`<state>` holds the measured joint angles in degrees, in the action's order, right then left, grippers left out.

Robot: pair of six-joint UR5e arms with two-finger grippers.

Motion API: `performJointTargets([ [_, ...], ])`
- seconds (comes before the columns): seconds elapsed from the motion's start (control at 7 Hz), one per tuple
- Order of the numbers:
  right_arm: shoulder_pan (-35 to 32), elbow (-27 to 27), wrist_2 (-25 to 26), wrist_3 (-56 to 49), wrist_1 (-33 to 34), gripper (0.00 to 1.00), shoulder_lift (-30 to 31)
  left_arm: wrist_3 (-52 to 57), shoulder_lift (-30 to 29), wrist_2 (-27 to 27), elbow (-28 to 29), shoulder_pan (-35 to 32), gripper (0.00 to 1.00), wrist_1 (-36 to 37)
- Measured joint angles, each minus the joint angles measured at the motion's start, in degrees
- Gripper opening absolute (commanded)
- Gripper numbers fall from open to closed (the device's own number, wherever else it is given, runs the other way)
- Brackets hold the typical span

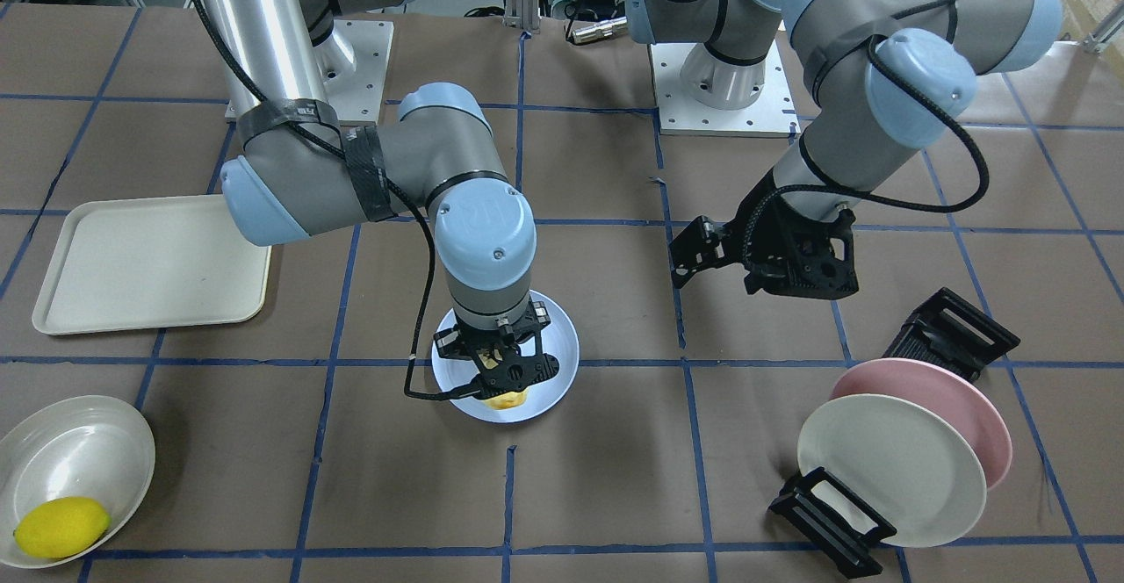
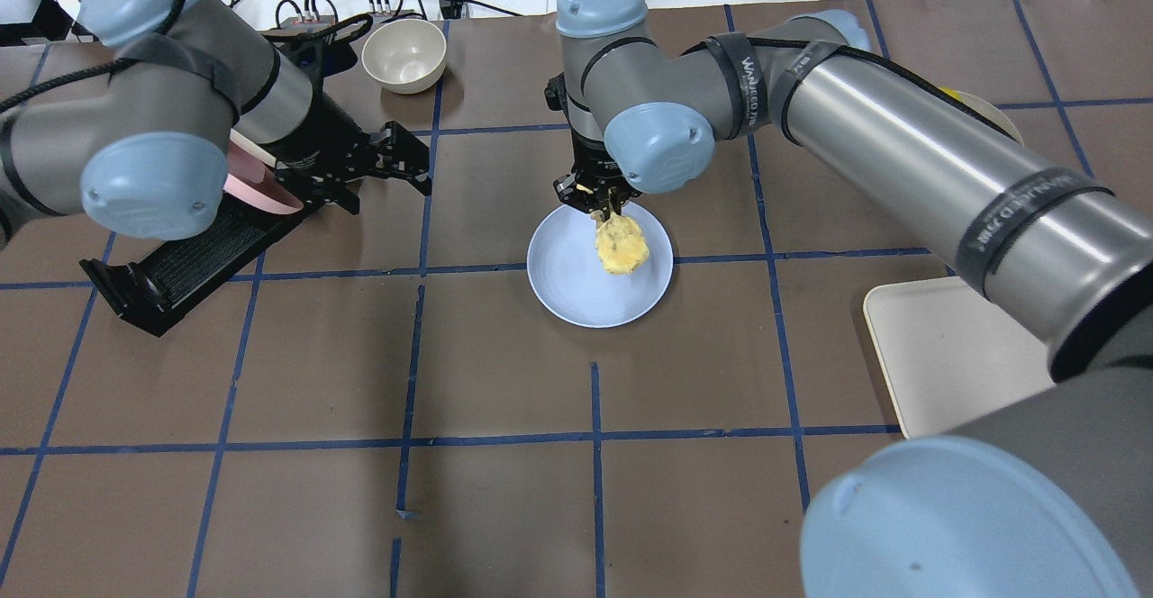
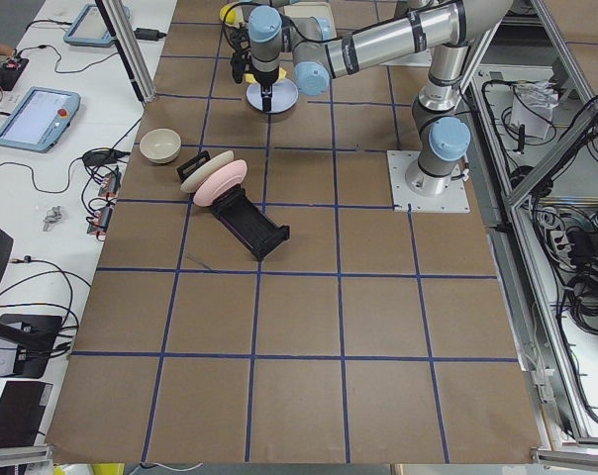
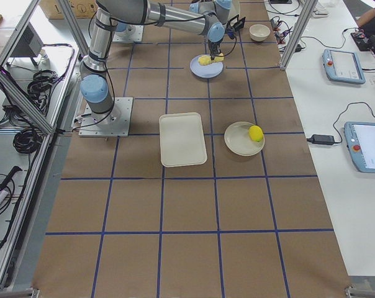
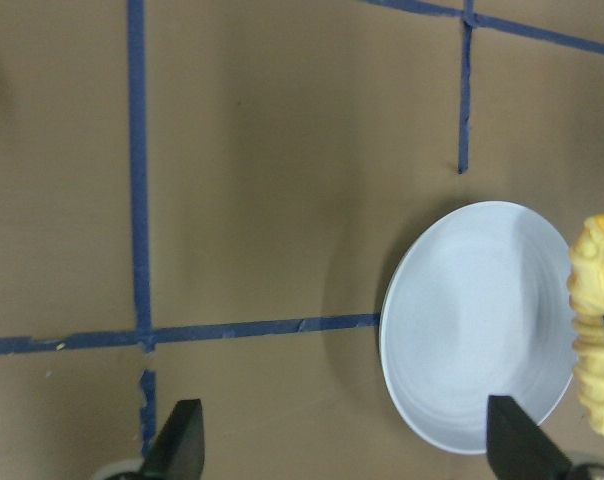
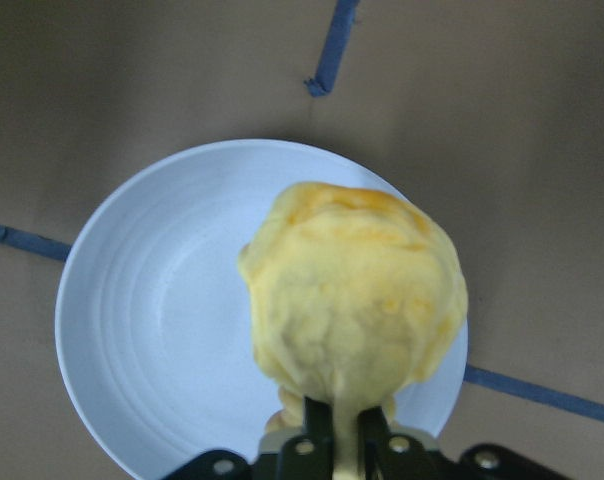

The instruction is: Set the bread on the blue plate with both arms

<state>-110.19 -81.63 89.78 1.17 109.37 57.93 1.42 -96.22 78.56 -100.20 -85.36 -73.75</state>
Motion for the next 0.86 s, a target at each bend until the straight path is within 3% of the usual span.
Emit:
performJointTargets([
  [0.43,-0.6,1.4,0.9,0.3,2.7,1.0,-3.1,0.3,3.0,9.5,10.4,-0.9,1.0,-17.6],
  [0.86,0.3,2.6,1.0,0.0,1.6,1.0,-0.6,0.4,5.4,10.8,11.9,-1.2,1.0,-20.9],
])
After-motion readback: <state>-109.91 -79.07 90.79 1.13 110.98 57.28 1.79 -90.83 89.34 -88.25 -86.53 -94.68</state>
